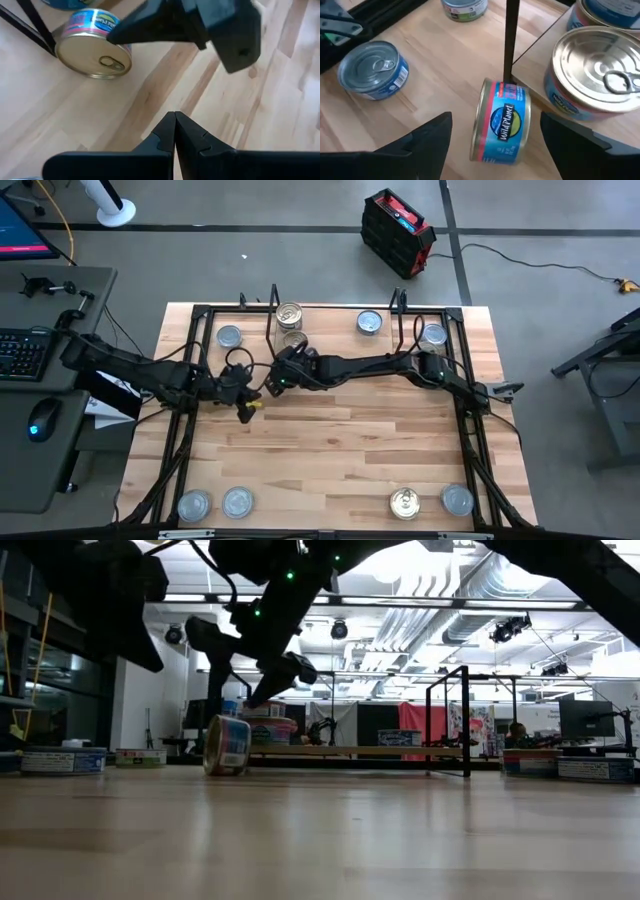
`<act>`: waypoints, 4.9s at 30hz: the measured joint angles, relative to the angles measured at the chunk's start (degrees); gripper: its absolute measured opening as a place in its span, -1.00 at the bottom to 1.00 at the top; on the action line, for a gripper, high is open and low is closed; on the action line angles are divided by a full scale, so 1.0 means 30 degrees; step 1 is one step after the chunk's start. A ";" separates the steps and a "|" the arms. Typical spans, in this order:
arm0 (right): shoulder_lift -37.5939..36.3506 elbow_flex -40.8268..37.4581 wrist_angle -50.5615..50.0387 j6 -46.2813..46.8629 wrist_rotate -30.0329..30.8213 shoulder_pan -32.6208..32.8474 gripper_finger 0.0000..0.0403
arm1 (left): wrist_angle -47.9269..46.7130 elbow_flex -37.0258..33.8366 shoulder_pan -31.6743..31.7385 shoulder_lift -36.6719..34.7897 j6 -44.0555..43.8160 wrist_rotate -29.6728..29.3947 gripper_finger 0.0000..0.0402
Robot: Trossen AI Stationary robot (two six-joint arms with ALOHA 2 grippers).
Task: Stack canned seafood by type on shelf
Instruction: Stack the blue pink tuna can on top of the other blue pink tuna can on the shelf, then adjust the stacked blue pink tuna cans on the shelf
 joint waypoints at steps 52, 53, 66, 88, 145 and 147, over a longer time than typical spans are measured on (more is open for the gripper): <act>-1.3325 -1.8632 0.7395 0.6193 -0.6223 0.1571 -0.18 | 0.0123 0.0029 0.0100 -0.0015 0.0117 -0.0161 -1.00; -1.3544 -1.9433 1.0494 0.7135 -0.6050 0.1312 -0.18 | 0.0111 0.0029 0.0170 -0.0015 0.0109 -0.0156 -1.00; -0.9602 -1.7166 1.8514 1.0951 -0.7105 -0.3845 -0.18 | 0.1191 0.0029 0.0984 -0.0007 -0.1063 -0.0184 -1.00; -0.8072 -1.6254 1.8507 1.2294 -0.7615 -0.4958 0.35 | 0.1100 0.0029 0.0991 -0.0007 -0.2090 -0.0155 -1.00; -0.8967 -1.0942 0.1215 -0.1068 -0.8555 -0.4132 0.41 | 0.1183 0.0015 0.1002 -0.0007 -0.4092 -0.0147 -1.00; -0.8671 -1.0942 0.1969 -0.2044 -0.8155 -0.4138 0.26 | 0.1235 0.0015 0.0998 -0.0007 -0.4437 -0.0147 -1.00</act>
